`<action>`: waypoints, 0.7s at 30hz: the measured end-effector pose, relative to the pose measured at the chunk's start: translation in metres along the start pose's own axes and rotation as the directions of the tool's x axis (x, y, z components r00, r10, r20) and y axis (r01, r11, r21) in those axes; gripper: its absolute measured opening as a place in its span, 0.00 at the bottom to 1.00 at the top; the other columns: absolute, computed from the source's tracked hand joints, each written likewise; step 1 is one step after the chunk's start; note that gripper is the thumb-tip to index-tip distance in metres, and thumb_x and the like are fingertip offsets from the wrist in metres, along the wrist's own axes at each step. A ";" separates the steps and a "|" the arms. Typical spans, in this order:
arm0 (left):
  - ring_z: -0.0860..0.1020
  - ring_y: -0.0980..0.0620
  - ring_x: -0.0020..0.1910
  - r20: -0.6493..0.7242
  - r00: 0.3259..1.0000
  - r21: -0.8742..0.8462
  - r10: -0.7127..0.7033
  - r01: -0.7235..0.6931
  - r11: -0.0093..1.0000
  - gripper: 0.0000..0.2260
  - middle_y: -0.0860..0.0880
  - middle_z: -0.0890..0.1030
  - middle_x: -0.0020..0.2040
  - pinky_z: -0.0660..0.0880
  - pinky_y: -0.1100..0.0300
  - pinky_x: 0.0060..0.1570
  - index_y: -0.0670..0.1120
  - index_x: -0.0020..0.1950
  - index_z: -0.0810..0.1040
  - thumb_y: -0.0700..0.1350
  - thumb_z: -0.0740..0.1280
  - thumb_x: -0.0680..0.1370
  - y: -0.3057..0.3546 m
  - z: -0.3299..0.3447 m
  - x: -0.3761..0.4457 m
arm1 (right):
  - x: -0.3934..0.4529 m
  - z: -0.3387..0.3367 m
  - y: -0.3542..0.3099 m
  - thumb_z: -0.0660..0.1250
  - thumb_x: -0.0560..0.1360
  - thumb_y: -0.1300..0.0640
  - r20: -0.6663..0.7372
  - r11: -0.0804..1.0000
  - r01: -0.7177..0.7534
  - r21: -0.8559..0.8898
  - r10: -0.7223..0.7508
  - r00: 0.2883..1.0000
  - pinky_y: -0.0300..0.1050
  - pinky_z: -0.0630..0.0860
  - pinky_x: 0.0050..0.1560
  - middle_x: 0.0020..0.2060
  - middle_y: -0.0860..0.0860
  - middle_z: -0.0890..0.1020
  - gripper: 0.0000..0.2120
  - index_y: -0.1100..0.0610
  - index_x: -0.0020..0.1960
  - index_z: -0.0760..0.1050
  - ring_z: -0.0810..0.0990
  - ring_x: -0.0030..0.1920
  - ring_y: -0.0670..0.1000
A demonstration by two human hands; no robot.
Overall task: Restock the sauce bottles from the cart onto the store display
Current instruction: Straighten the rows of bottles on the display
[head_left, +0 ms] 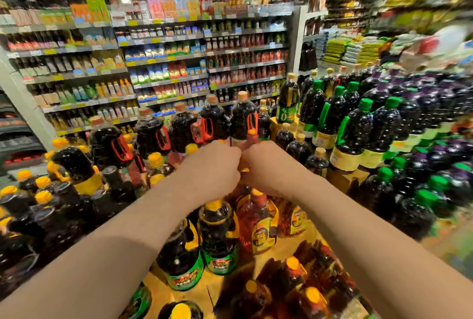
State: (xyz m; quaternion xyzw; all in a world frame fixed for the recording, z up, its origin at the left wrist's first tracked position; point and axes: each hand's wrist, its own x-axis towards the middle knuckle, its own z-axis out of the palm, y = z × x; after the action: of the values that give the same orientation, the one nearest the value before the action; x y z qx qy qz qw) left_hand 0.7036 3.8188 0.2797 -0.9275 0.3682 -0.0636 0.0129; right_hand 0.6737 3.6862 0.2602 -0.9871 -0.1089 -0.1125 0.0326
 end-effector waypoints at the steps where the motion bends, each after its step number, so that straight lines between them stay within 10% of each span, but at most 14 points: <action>1: 0.72 0.49 0.41 0.001 1.000 -0.007 0.025 -0.025 1.000 0.04 0.49 0.74 0.43 0.68 0.57 0.36 0.46 0.46 0.71 0.44 0.59 0.79 0.010 0.003 -0.001 | -0.013 0.000 0.004 0.63 0.73 0.58 0.010 1.000 -0.023 -0.009 0.024 1.000 0.39 0.70 0.34 0.31 0.50 0.74 0.09 0.56 0.34 0.70 0.73 0.33 0.50; 8: 0.72 0.50 0.43 0.023 0.987 -0.064 0.157 -0.156 0.986 0.07 0.51 0.73 0.42 0.67 0.59 0.34 0.49 0.43 0.65 0.49 0.60 0.80 0.079 0.023 -0.008 | -0.093 0.001 0.035 0.63 0.73 0.59 0.064 0.993 -0.115 0.035 0.113 0.992 0.43 0.66 0.31 0.27 0.48 0.68 0.10 0.56 0.34 0.67 0.68 0.28 0.50; 14: 0.72 0.52 0.38 0.082 0.963 -0.057 0.256 -0.252 0.966 0.07 0.53 0.71 0.36 0.69 0.57 0.34 0.49 0.43 0.70 0.48 0.59 0.80 0.151 0.023 0.001 | -0.168 -0.001 0.073 0.65 0.74 0.57 0.045 0.967 -0.175 0.188 0.170 0.985 0.50 0.75 0.45 0.42 0.54 0.83 0.08 0.58 0.48 0.81 0.79 0.43 0.55; 21: 0.74 0.48 0.41 0.135 0.963 -0.112 0.235 -0.221 0.969 0.06 0.52 0.71 0.36 0.77 0.51 0.43 0.45 0.45 0.74 0.46 0.60 0.78 0.277 0.043 0.029 | -0.257 -0.004 0.157 0.63 0.74 0.58 0.092 0.957 -0.224 0.184 0.210 0.973 0.48 0.65 0.35 0.27 0.48 0.70 0.14 0.51 0.31 0.67 0.70 0.35 0.54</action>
State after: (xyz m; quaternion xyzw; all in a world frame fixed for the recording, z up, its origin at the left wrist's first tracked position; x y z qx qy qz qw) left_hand 0.5412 3.5967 0.2202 -0.8806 0.4732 0.0247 0.0026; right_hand 0.4635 3.4798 0.1990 -0.9886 -0.0116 -0.0618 0.1366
